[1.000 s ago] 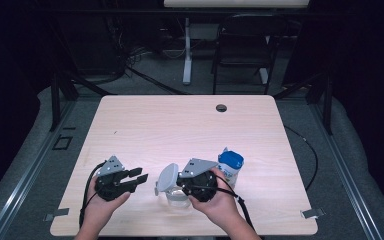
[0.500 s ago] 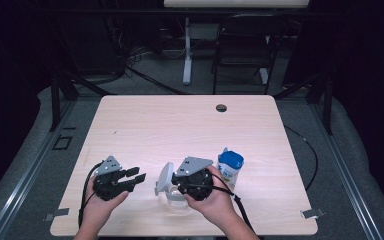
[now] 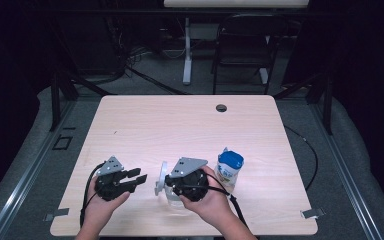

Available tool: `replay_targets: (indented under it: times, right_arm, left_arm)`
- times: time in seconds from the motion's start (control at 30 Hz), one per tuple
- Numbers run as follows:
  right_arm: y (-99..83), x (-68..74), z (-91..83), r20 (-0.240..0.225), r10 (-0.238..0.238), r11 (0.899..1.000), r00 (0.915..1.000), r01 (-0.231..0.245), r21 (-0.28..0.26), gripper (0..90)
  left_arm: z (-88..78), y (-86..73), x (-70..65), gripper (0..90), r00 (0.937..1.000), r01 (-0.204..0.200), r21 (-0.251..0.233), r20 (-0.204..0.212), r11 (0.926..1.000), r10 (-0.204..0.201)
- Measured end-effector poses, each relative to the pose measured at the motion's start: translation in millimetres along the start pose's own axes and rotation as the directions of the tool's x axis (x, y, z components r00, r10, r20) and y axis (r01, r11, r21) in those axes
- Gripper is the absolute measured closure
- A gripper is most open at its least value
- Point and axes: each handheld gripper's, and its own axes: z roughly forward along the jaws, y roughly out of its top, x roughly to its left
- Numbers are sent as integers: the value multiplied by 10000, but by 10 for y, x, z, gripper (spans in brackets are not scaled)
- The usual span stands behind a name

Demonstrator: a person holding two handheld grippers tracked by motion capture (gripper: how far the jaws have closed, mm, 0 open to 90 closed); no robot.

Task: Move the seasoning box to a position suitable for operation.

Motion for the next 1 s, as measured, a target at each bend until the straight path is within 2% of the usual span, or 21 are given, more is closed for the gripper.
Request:
replay_targets:
  times: [0.33, 0.5, 0.7, 0.77, 1.0]
  right_arm:
    - [17, 30, 29, 51, -178, 9998, 9998, 178, 49, 859]
    - [-17, 23, -1, 274, -280, 9996, 9992, 280, 8, 796]
    - [-67, 17, -42, 322, -277, 9996, 9991, 277, -11, 737]
    - [-105, 9, -77, 367, -216, 9998, 9991, 217, -41, 704]
    - [-217, -20, -151, 574, -111, 9999, 9983, 116, -96, 633]
  left_arm:
    - [6, -9, -8, 615, 10000, 4, -25, -1, 10000, -4]
    - [30, -27, -15, 607, 10000, -7, 23, -17, 10000, 7]
    - [66, -40, -32, 605, 10000, -32, 54, -88, 10000, 33]
    - [111, -53, -48, 603, 9997, -68, 113, -216, 9999, 70]
    - [218, -68, -77, 602, 9997, -190, 404, -141, 9990, 196]
